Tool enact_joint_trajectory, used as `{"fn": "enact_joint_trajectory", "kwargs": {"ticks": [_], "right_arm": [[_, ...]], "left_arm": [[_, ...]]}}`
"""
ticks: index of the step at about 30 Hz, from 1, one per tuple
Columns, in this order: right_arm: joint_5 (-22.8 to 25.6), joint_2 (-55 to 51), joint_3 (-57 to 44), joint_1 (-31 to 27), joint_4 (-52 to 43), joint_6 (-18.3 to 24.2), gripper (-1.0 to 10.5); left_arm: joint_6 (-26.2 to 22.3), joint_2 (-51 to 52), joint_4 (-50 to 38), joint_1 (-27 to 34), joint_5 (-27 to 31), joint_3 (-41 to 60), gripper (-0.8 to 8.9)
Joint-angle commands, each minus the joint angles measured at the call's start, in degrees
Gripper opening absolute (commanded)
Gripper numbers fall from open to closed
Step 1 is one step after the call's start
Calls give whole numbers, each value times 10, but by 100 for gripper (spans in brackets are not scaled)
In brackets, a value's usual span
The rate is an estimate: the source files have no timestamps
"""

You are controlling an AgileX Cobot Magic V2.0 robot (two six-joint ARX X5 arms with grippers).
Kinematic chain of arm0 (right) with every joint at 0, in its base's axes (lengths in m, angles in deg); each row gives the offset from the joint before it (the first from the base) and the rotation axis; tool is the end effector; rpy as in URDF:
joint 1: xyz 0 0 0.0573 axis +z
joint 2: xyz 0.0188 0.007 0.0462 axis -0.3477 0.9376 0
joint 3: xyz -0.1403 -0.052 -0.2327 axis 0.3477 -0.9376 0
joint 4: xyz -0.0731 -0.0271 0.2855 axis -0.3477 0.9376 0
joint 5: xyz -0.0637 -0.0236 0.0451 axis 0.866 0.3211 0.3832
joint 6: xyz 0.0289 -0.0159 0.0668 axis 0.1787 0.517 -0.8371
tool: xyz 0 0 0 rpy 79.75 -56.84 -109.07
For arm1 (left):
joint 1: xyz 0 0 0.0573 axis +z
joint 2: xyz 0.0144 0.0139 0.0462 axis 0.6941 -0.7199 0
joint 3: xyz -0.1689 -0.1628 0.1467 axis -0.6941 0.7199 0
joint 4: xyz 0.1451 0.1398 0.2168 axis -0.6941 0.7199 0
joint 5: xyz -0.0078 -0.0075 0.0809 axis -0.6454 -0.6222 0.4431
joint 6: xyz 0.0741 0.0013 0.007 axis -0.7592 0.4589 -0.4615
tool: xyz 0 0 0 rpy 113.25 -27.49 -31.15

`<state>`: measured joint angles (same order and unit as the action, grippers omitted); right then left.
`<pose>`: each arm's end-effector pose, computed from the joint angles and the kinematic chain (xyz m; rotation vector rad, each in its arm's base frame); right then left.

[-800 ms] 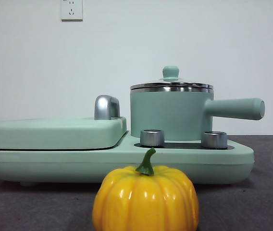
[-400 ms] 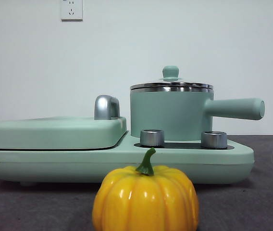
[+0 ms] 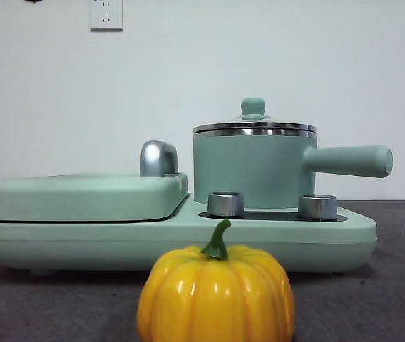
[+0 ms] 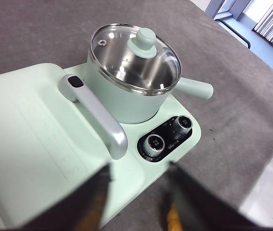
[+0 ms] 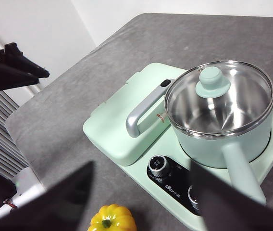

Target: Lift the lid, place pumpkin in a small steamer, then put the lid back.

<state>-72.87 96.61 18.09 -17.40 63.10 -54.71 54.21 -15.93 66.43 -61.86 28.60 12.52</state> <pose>0.1617 0.0522 0.3599 0.2001 0.4845 0.8674 0.1969 -0.0950 0.3422 -0.0770 0.5642 -0.8171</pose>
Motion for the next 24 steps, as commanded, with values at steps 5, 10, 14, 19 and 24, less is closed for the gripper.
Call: {"fn": "enact_joint_trajectory", "kwargs": {"ticks": [5, 10, 14, 19, 24], "right_arm": [[-1, 2, 9, 1, -4, 5, 452], [-1, 2, 9, 1, -4, 5, 452], [-1, 2, 9, 1, -4, 5, 452], [-1, 2, 9, 1, -4, 4, 452], [-2, 2, 9, 1, -3, 4, 452]], "left_arm": [[-3, -4, -4, -2, -5, -12, 437], [-3, -4, -4, -2, -5, -12, 436], [1, -6, -8, -2, -4, -12, 436], [13, -39, 4, -2, 15, -27, 436], [14, -106, 26, -7, 15, -68, 436]]}}
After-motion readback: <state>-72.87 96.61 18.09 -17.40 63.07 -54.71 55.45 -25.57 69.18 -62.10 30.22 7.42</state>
